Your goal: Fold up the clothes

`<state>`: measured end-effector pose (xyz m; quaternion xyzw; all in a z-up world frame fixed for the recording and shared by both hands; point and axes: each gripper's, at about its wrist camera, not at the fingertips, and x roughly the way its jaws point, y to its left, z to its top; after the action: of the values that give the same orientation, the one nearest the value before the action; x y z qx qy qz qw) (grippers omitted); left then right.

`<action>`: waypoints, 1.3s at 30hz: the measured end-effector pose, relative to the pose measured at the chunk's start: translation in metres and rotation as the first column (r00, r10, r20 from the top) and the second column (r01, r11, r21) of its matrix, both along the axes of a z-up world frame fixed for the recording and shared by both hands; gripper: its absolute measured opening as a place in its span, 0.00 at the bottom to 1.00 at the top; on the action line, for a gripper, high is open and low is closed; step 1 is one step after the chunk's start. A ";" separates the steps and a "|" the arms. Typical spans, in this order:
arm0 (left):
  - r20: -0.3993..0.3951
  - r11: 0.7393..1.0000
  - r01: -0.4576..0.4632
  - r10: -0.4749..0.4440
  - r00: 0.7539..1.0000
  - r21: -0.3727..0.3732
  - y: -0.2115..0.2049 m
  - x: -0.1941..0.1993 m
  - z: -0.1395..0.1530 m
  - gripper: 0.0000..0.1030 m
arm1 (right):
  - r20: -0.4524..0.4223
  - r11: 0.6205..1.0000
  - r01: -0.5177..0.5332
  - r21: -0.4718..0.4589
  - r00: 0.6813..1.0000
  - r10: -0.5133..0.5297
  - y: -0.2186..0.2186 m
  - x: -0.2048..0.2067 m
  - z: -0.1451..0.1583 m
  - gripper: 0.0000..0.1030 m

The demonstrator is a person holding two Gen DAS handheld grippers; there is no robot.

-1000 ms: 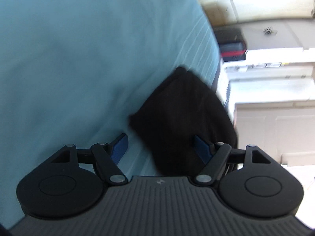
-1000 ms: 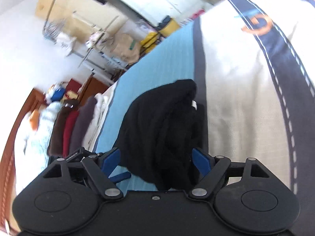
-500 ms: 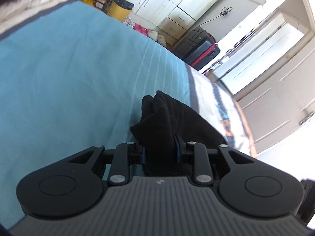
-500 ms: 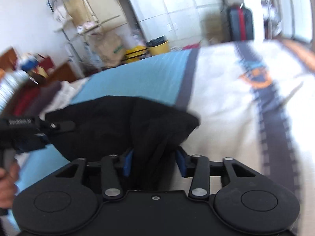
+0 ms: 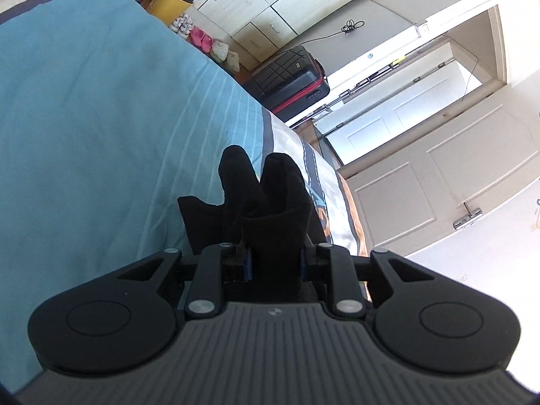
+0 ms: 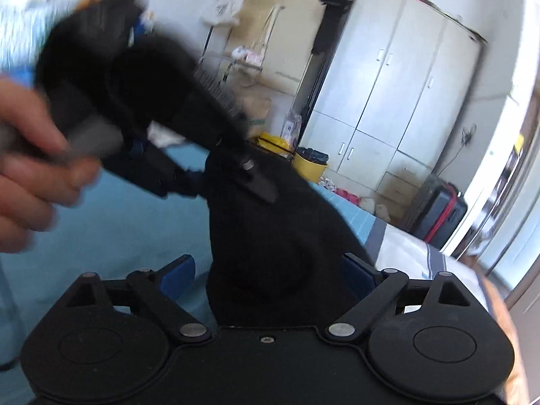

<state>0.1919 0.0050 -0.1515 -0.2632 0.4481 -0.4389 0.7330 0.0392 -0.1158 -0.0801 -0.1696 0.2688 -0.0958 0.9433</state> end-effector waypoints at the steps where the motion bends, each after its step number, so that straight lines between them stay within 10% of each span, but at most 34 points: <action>1: -0.004 1.000 -0.003 0.003 1.000 -0.003 -0.004 0.006 -0.003 0.21 | -0.043 0.999 0.031 -0.034 0.999 -0.032 -0.002 0.005 -0.010 0.90; 6: -0.071 1.000 -0.022 0.021 0.997 -0.017 -0.009 0.022 -0.024 0.20 | -0.230 0.985 0.118 -0.123 0.962 -0.144 -0.021 -0.004 -0.047 0.83; 14: -0.098 0.998 -0.020 0.014 0.995 -0.065 -0.021 0.035 -0.030 0.20 | -0.288 0.978 0.144 -0.150 0.940 -0.183 -0.036 -0.024 -0.047 0.67; 18: -0.080 0.997 -0.034 0.029 0.996 -0.071 -0.025 0.043 -0.028 0.20 | -0.311 0.945 0.322 -0.061 0.893 -0.324 -0.072 -0.029 -0.049 0.00; 22: -0.109 0.996 -0.038 0.029 0.994 -0.083 -0.024 0.050 -0.031 0.20 | -0.227 0.846 0.456 0.277 0.886 -0.403 -0.124 -0.053 -0.017 0.03; 28: -0.139 0.995 -0.028 0.014 0.990 -0.093 -0.021 0.052 -0.038 0.22 | -0.229 0.539 0.360 0.762 0.928 -0.295 -0.154 -0.082 -0.006 0.56; 33: -0.184 0.996 0.000 -0.017 0.983 -0.091 -0.022 0.046 -0.047 0.46 | -0.234 0.484 0.310 0.818 0.949 -0.212 -0.142 -0.079 -0.023 0.65; 39: -0.067 0.995 0.021 -0.015 0.998 0.095 -0.043 0.032 -0.050 0.60 | -0.204 0.524 0.309 0.794 0.947 -0.250 -0.126 -0.068 -0.046 0.65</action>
<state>0.2242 -0.0376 -0.2011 -0.2384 0.4950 -0.4146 0.7255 -0.0291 -0.2421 -0.1266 0.3269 0.3360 -0.1052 0.8770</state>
